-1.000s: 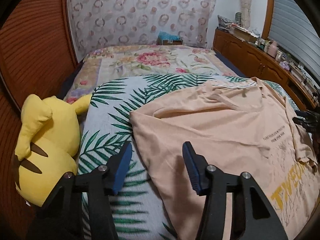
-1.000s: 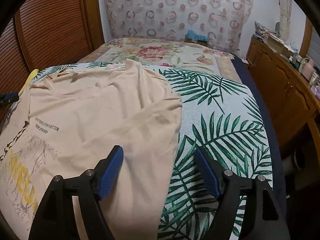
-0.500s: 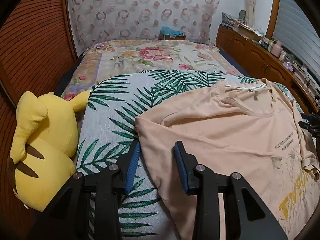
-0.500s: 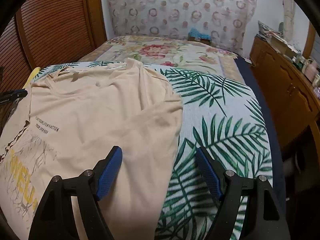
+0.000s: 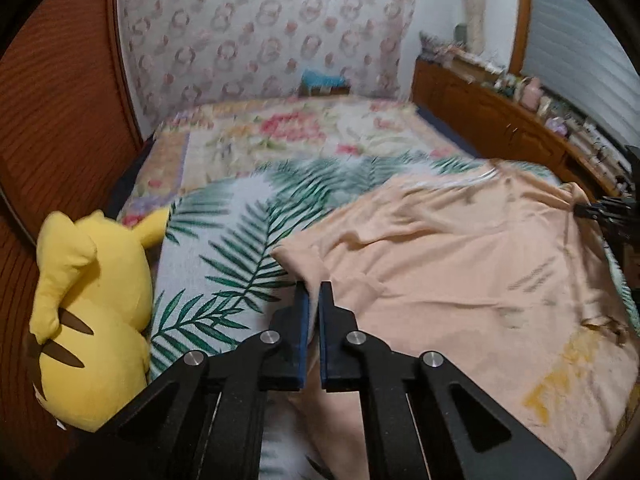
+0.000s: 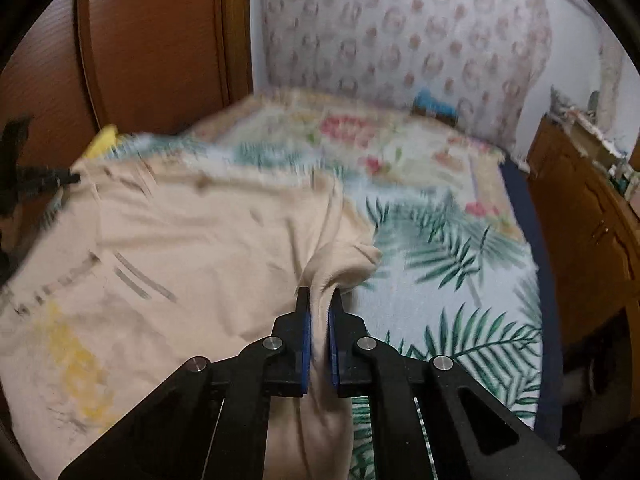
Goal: Fold small clothes
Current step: 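Grasp the hem with both grippers and lift it toward the collar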
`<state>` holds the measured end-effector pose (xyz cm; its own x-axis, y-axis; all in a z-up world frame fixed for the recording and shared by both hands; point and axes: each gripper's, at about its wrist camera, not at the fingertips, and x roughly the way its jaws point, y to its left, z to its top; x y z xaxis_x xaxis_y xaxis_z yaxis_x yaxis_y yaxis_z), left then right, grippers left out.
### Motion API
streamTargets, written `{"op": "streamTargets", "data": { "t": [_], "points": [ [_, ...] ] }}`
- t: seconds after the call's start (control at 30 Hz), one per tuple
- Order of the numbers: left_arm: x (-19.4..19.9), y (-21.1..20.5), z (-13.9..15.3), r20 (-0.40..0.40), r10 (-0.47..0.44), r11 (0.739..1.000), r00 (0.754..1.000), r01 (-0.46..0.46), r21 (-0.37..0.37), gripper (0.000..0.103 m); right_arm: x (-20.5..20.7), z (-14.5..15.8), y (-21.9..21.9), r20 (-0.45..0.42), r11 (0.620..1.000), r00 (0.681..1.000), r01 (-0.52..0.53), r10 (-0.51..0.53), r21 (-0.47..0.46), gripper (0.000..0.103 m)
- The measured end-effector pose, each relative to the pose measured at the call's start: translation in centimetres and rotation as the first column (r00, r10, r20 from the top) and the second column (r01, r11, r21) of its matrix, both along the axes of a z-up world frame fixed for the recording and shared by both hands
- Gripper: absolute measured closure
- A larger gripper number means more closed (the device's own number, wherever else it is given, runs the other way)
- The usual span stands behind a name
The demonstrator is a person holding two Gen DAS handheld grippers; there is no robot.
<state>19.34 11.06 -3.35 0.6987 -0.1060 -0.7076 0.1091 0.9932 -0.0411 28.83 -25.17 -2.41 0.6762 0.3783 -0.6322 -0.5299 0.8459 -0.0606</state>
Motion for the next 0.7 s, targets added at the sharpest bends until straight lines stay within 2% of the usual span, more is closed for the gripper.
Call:
{"op": "streamTargets", "data": {
  "t": [0.13, 0.2, 0.47, 0.57, 0.7],
  "points": [
    [-4.9, -1.1, 3.3, 0.102, -0.041, 0.998, 0.994, 0.045, -0.036, 0.098, -4.0, 2.5, -1.6, 0.075, 0.998, 0.997, -0.031, 0.027, 0.062, 0.096],
    [-7.3, -1.4, 4.0, 0.133, -0.052, 0.997, 0.99, 0.059, -0.045, 0.098, -6.3, 3.0, -2.3, 0.09, 0.996, 0.995, -0.049, 0.043, 0.072, 0.096],
    [-15.7, -0.6, 2.6, 0.162, -0.024, 0.993, 0.987, 0.042, -0.111, 0.098, -14.6, 2.0, -5.4, 0.122, 0.992, 0.991, -0.066, 0.053, 0.11, 0.096],
    [-17.6, -0.7, 2.2, 0.155, -0.019, 0.992, 0.988, 0.039, -0.124, 0.098, -17.2, 1.2, -7.0, 0.101, 0.988, 0.994, -0.06, 0.046, 0.141, 0.096],
    [-20.0, -0.6, 1.1, 0.134, -0.005, 0.991, 0.991, 0.023, -0.132, 0.098, -19.0, 0.4, -7.8, 0.04, 0.991, 0.998, -0.058, 0.053, 0.12, 0.096]
  ]
}}
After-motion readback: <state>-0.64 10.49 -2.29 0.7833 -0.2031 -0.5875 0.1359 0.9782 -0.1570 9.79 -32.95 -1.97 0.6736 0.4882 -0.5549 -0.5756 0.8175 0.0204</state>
